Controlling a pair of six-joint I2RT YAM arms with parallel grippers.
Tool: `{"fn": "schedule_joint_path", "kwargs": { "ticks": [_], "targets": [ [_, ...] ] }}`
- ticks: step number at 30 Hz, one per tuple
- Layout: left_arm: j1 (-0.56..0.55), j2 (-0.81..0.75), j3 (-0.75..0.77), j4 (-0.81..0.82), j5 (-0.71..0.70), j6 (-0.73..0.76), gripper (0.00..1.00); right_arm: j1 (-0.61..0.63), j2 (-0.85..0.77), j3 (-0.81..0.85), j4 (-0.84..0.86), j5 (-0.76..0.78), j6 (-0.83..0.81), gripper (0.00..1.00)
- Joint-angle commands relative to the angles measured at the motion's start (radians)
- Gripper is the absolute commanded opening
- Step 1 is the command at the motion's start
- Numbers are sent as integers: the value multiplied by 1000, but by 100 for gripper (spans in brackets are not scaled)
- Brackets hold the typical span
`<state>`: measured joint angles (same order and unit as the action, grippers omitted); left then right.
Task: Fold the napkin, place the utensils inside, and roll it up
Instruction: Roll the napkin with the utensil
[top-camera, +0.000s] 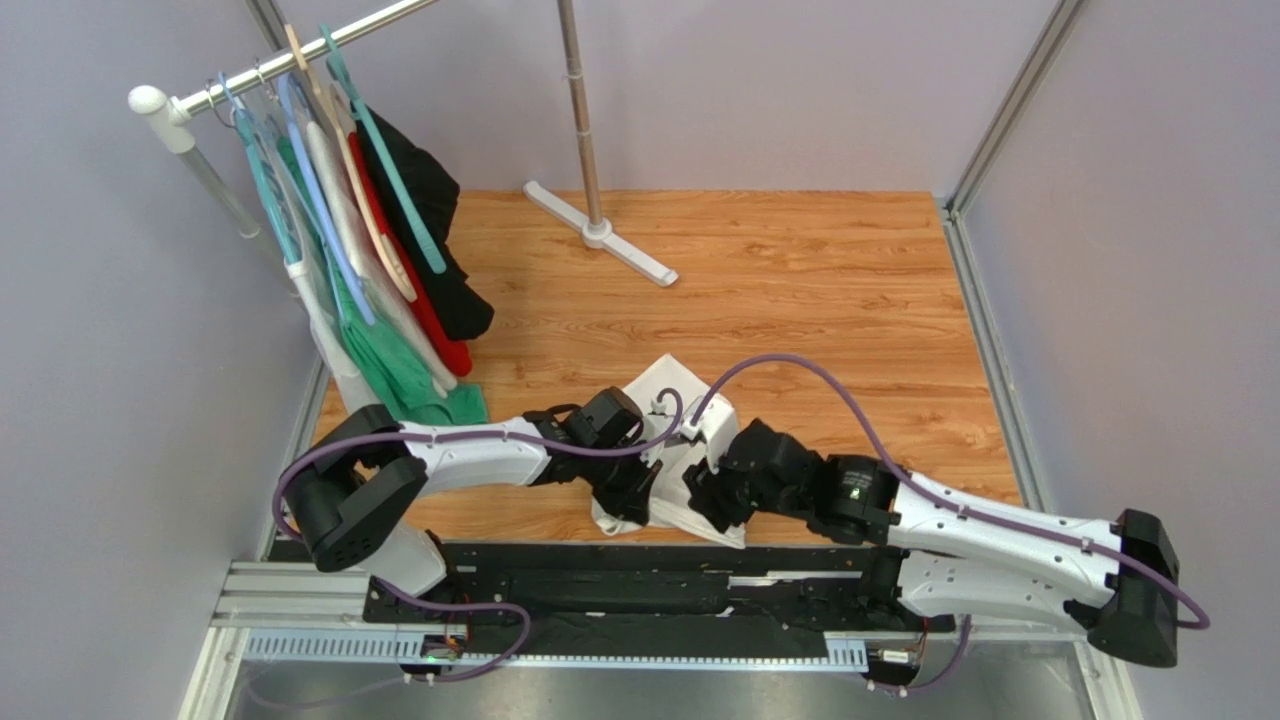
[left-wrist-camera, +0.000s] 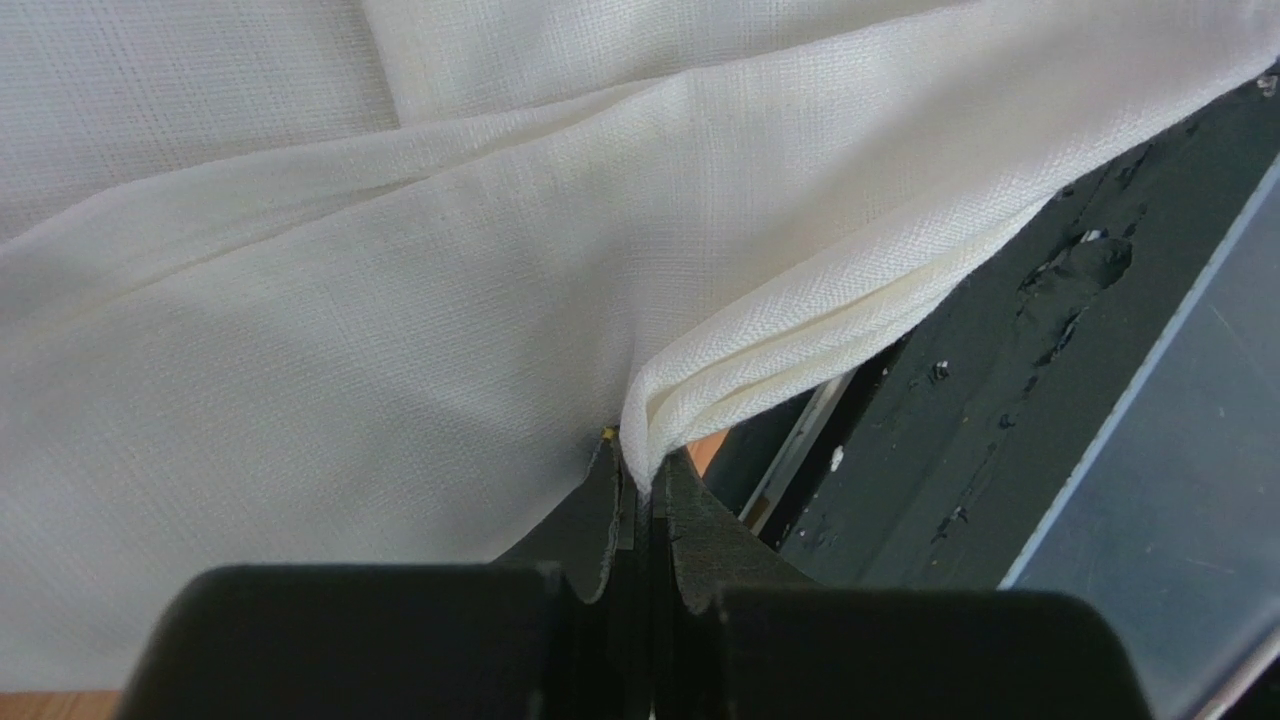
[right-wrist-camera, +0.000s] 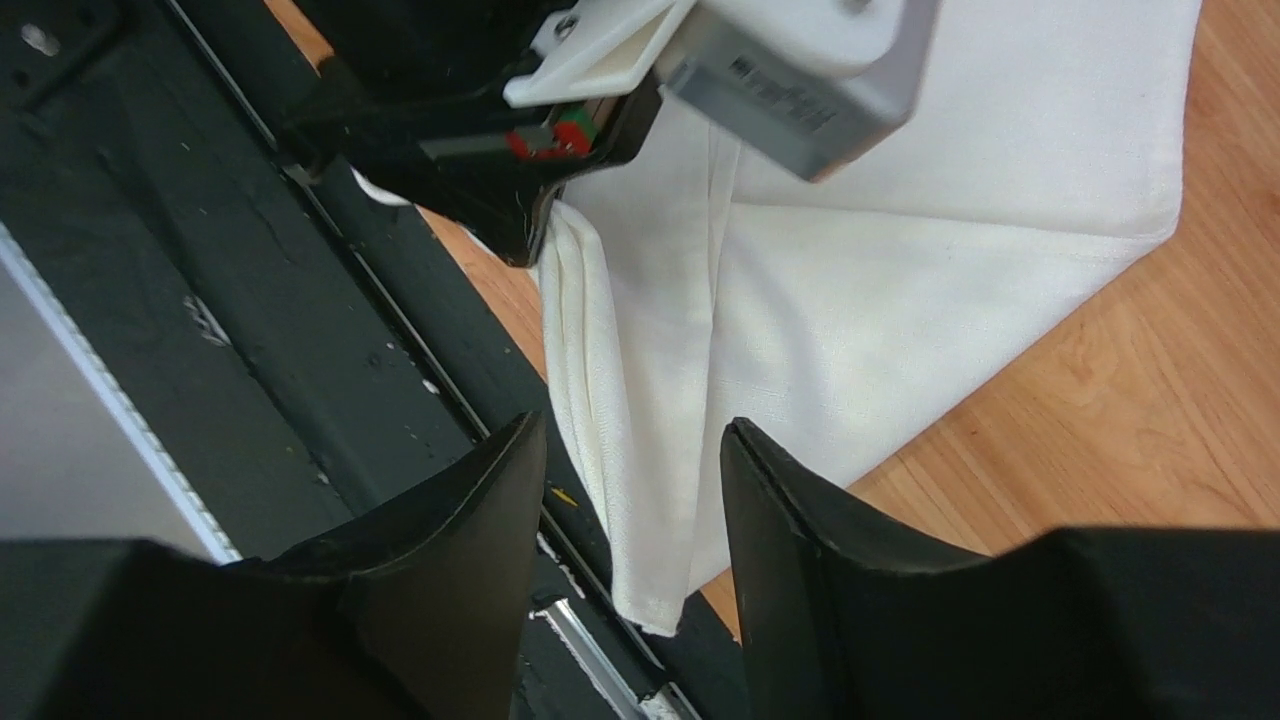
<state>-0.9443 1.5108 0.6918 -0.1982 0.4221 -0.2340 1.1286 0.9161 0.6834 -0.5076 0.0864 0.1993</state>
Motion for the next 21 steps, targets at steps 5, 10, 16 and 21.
{"fn": "schedule_joint_path", "kwargs": {
  "ticks": [5, 10, 16, 21],
  "targets": [
    [16, 66, 31, -53, 104, -7, 0, 152, 73, -71, 155, 228, -73, 51],
    [24, 86, 46, -69, 121, 1, 0, 194, 165, -38, 144, 219, -93, 51],
    [32, 103, 51, -76, 132, 4, 0, 218, 257, 1, 132, 176, -89, 51],
    [33, 106, 55, -78, 139, 7, 0, 226, 282, 16, 110, 148, -90, 51]
  ]
}}
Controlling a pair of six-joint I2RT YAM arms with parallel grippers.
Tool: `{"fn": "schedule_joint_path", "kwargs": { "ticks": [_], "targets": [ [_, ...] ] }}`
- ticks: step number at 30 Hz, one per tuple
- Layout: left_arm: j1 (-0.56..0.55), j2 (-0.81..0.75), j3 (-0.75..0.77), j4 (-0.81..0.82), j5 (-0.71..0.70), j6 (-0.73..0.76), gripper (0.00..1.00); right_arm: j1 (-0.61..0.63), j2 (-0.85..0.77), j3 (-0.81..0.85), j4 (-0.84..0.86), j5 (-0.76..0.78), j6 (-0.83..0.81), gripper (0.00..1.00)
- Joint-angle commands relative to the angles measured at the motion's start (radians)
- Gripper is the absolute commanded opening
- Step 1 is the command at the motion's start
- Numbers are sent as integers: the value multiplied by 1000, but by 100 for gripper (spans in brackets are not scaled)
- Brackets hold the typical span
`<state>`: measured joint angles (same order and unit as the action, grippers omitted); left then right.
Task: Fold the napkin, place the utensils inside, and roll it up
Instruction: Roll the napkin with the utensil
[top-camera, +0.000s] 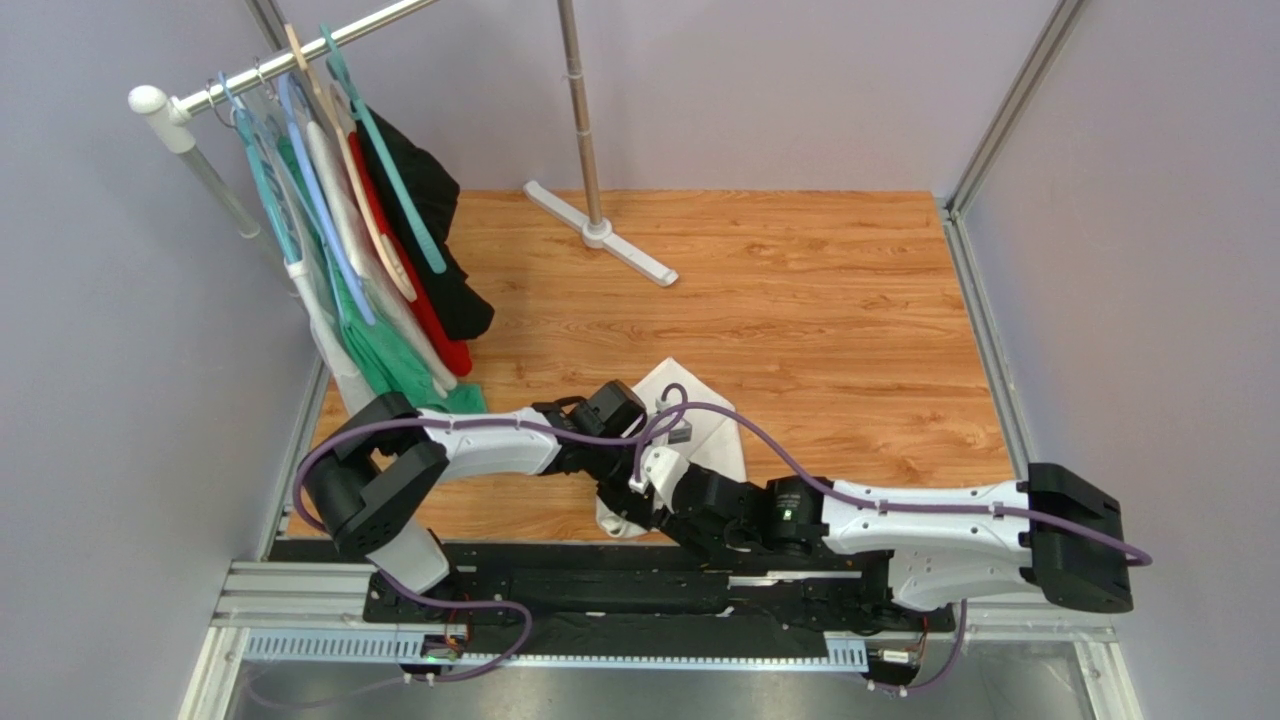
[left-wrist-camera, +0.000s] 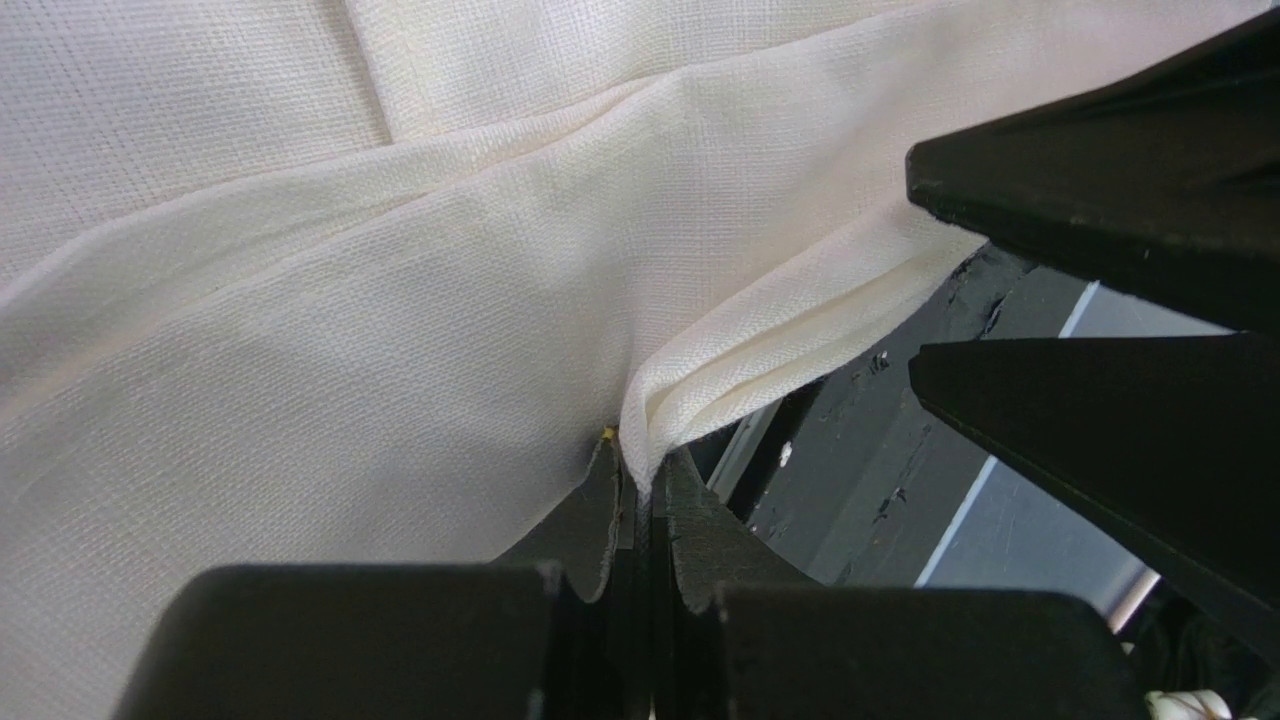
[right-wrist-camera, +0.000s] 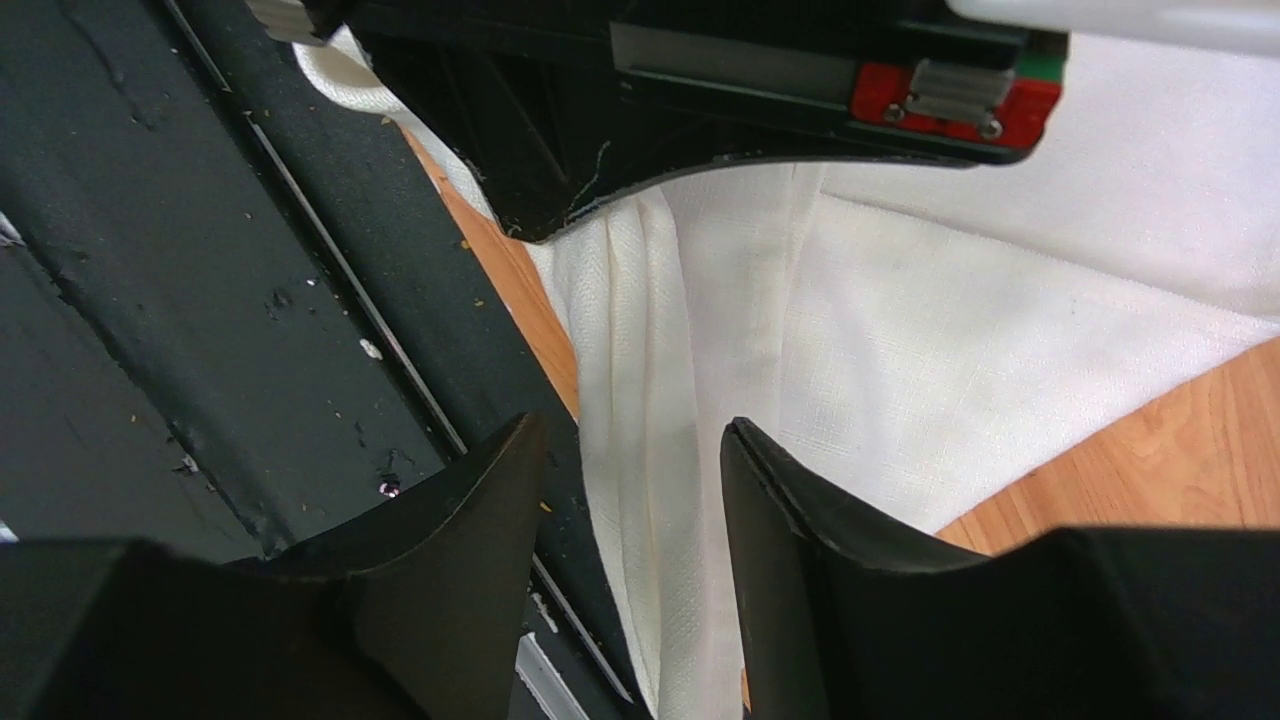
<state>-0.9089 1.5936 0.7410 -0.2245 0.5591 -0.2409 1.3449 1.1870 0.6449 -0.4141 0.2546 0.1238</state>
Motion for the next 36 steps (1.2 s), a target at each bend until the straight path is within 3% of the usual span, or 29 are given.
{"fn": "schedule_joint_path", "kwargs": {
  "ticks": [1, 18, 23, 29, 36],
  "targets": [
    [-2, 22, 6, -52, 2, 14, 0, 10, 25, 59, 14, -20, -15, 51],
    [8, 6, 9, -52, 15, 20, 0, 7, 210, 156, -66, -28, -16, 46],
    [8, 5, 5, -52, 15, 22, 0, 5, 180, 148, -71, 90, 4, 48],
    [8, 8, 9, -53, 13, 25, 0, 0, 126, 147, -55, 107, -21, 50],
    [8, 5, 9, -56, 10, 23, 0, -43, 131, 153, -80, -29, -24, 50]
  ]
}}
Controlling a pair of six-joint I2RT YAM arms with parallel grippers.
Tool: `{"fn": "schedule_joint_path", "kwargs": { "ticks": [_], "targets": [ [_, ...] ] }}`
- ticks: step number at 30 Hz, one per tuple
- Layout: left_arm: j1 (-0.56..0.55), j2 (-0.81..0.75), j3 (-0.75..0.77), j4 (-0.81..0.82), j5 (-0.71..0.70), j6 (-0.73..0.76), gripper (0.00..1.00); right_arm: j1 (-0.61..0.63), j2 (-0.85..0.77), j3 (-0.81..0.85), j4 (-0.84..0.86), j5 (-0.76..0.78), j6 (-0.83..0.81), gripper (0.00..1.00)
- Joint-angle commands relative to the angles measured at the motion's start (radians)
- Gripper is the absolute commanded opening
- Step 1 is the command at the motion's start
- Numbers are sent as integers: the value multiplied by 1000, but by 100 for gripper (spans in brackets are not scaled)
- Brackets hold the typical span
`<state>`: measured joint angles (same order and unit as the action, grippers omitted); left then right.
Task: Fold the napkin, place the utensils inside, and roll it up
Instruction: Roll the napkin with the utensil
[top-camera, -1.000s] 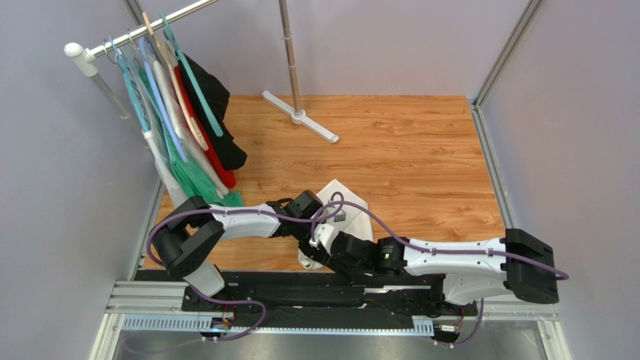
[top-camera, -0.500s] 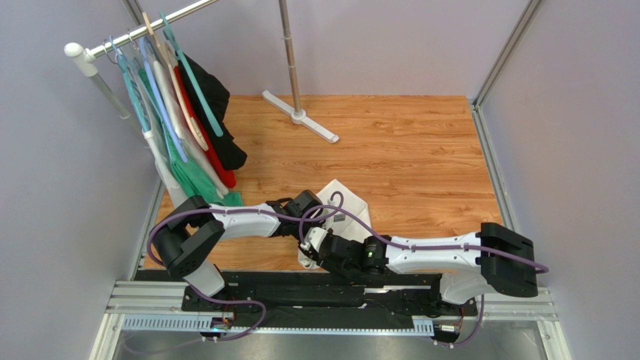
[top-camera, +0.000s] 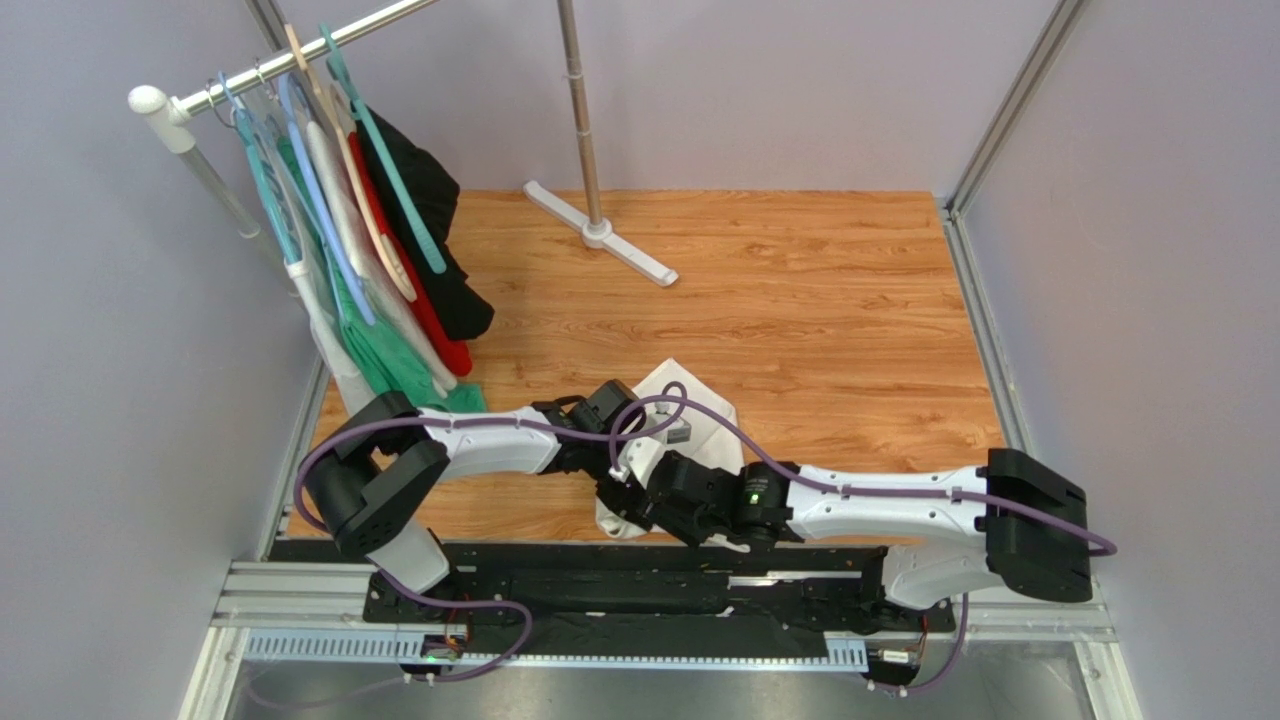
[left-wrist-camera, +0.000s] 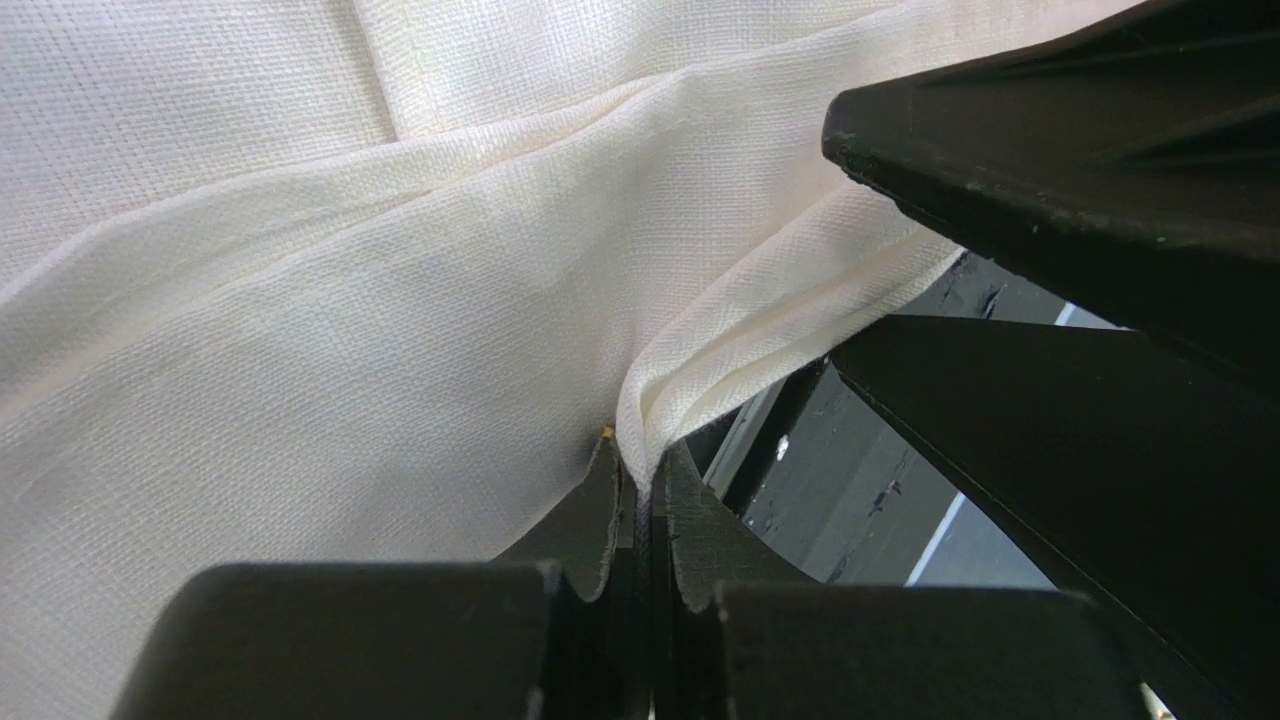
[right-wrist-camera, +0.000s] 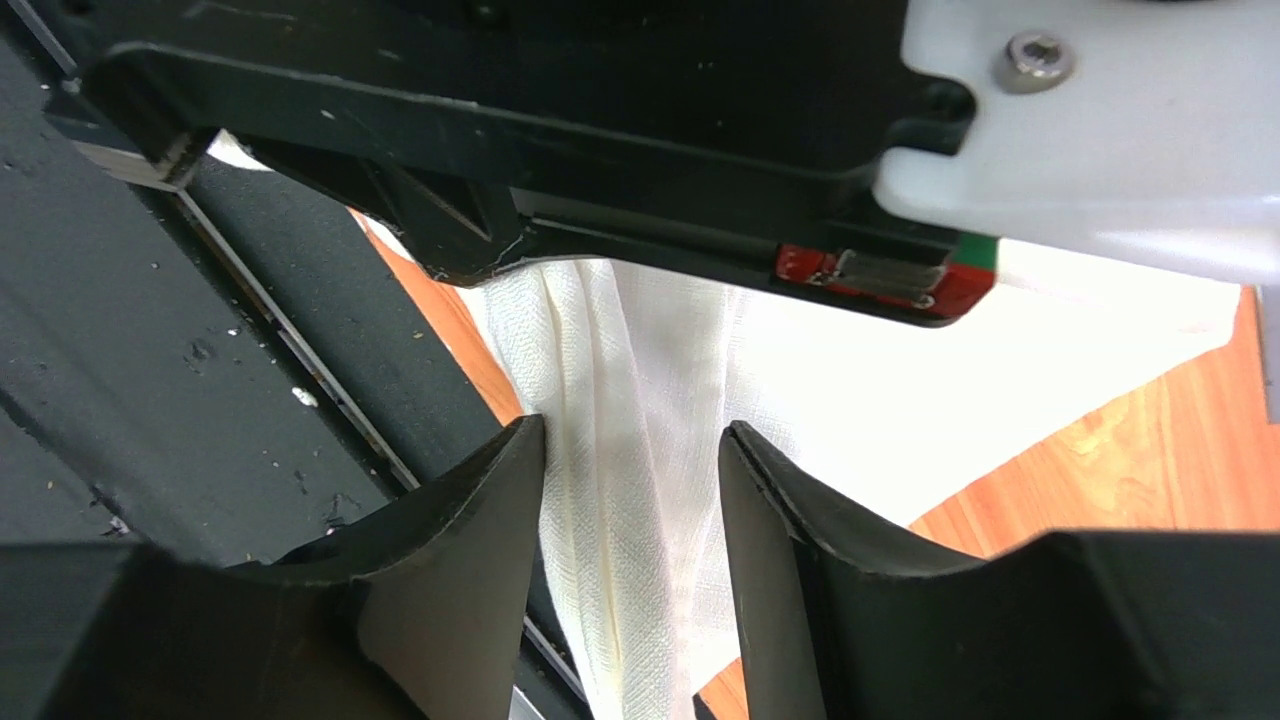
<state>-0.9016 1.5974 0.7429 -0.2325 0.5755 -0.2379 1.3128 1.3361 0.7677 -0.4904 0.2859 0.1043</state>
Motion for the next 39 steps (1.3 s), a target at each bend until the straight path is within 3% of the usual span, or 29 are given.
{"fn": "schedule_joint_path", "kwargs": {
  "ticks": [1, 9, 15, 21, 24, 27, 28, 31, 32, 35, 39],
  "targets": [
    [1, -1, 7, -48, -6, 20, 0, -10, -18, 25, -10, -76, -2, 50],
    [1, 4, 10, -51, -5, 18, 0, -10, -26, -4, -5, -155, 40, 49],
    [3, -1, 10, -50, -6, 18, 0, -30, 66, 39, -53, -162, 64, 45],
    [4, -10, 6, -44, -5, 15, 0, -60, 77, 41, -59, -149, 84, 20],
    [7, -14, 6, -39, 0, 14, 0, -75, 64, 35, -59, -151, 89, 3],
    [12, -28, 3, -27, 3, 9, 0, -98, 55, 28, -56, -168, 90, 0],
    [13, -43, 3, -22, -2, 6, 2, -110, 55, 28, -54, -186, 89, 0],
    [35, -89, 1, -14, -23, -12, 20, -144, 40, 21, -45, -237, 86, 0],
    [43, -105, 0, -7, -37, -20, 31, -152, 37, 19, -43, -247, 83, 0],
    [90, -163, -11, 9, -51, -35, 48, -185, 26, 16, -39, -302, 74, 0],
    [128, -215, -20, 22, -60, -52, 52, -222, 32, 21, -36, -367, 54, 0]
  ]
}}
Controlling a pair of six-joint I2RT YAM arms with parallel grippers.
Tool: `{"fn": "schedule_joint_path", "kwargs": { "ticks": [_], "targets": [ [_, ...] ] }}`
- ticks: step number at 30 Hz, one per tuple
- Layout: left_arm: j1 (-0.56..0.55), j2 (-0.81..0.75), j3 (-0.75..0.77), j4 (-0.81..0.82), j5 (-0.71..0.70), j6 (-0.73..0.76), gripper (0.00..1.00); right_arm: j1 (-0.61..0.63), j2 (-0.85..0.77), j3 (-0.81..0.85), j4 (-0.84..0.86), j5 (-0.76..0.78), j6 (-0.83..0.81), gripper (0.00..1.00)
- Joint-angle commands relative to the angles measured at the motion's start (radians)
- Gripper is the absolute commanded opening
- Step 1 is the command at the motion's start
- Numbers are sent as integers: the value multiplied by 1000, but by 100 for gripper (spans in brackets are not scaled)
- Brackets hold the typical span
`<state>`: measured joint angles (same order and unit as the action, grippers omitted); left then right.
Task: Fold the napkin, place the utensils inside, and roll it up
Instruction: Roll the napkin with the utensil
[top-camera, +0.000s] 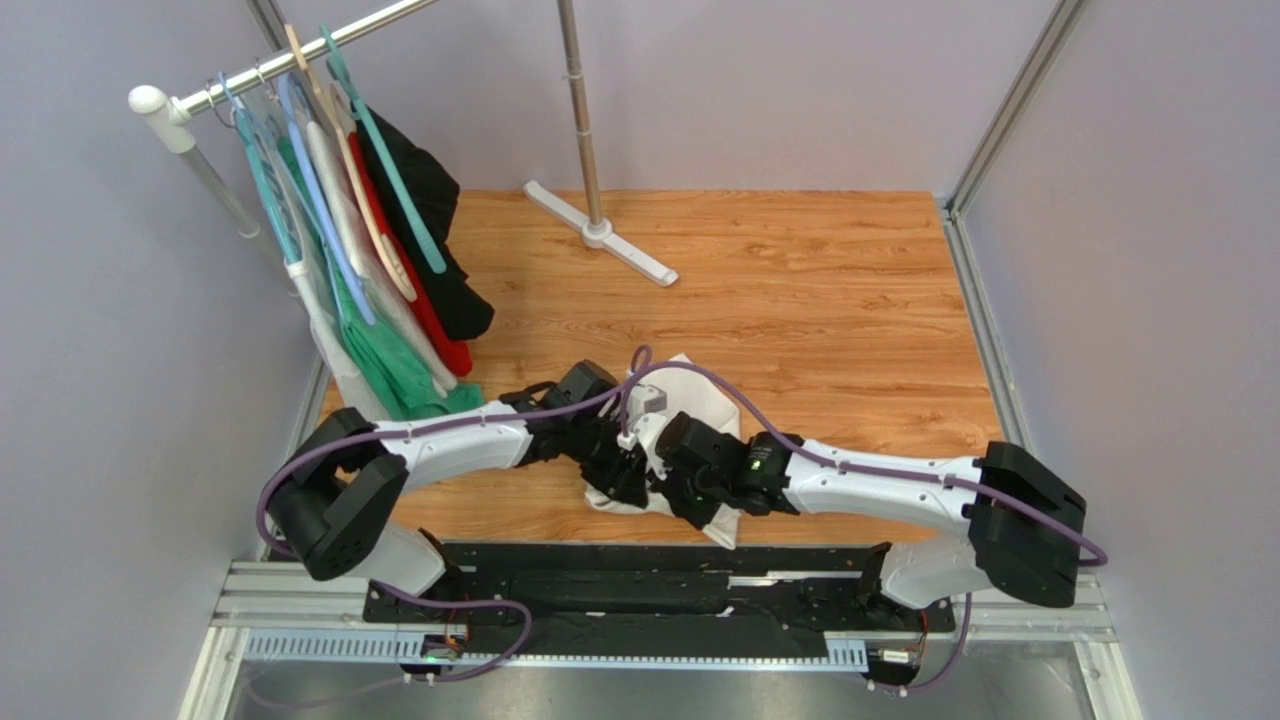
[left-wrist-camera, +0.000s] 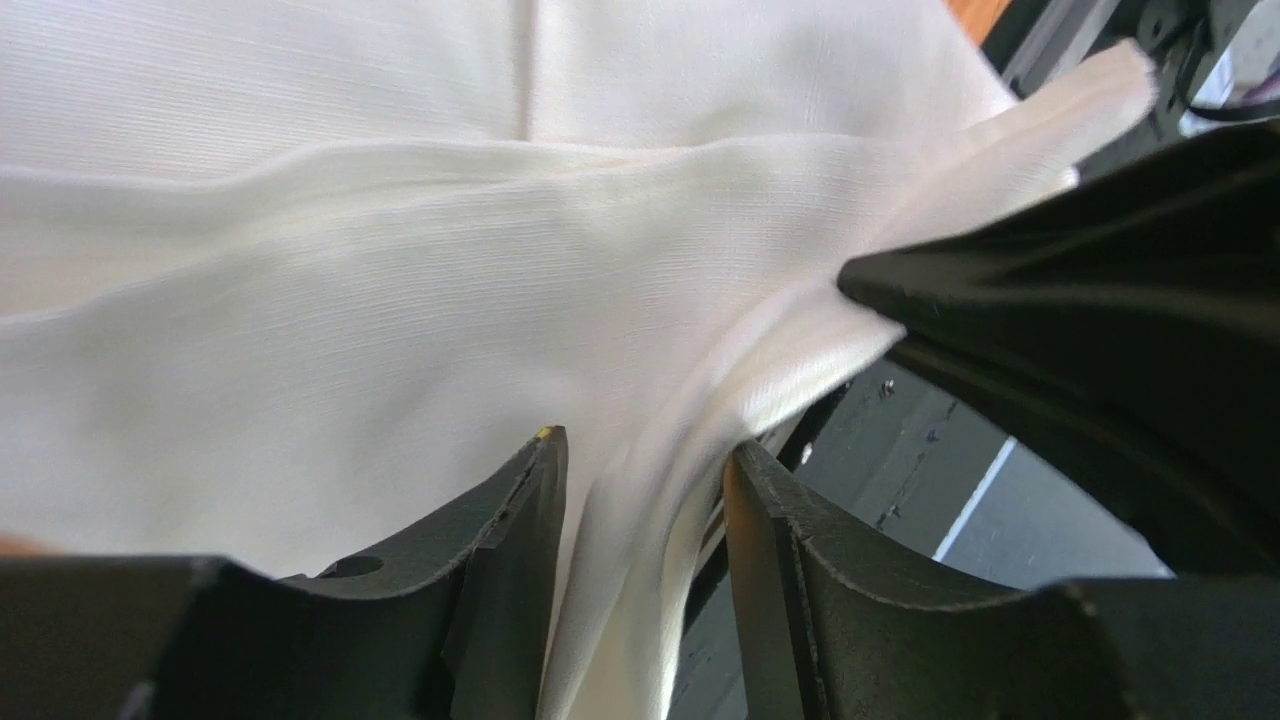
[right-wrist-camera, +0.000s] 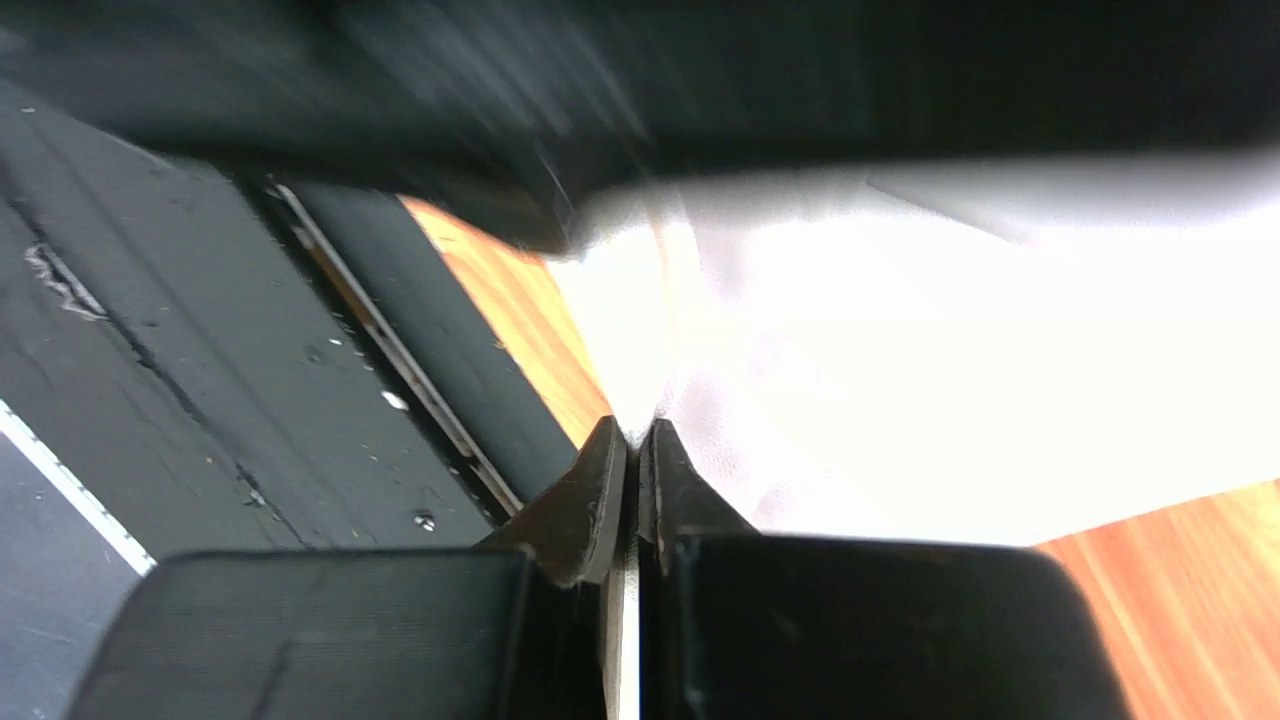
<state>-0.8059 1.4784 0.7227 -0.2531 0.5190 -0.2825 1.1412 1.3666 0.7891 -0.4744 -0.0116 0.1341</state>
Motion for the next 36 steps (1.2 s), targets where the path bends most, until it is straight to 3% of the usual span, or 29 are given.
{"fn": "schedule_joint_path", "kwargs": {
  "ticks": [1, 8, 18, 19, 22, 36],
  "targets": [
    [37, -116, 0, 44, -4, -6, 54, -60, 8, 2, -52, -86, 24, 0],
    [40, -170, -3, 49, -16, -6, 59, -93, 77, 19, -35, -136, 21, 0],
    [80, -358, -54, 32, -158, -35, 64, -124, 132, 56, -35, -212, -5, 0],
    [82, -365, -57, 29, -169, -40, 70, -126, 128, 56, -32, -215, -5, 0],
    [91, -380, -65, 18, -191, -58, 71, -129, 111, 47, -21, -222, 1, 0],
    [102, -262, -52, 58, -157, -70, 71, -132, 46, 4, 40, -220, 10, 0]
  ]
}}
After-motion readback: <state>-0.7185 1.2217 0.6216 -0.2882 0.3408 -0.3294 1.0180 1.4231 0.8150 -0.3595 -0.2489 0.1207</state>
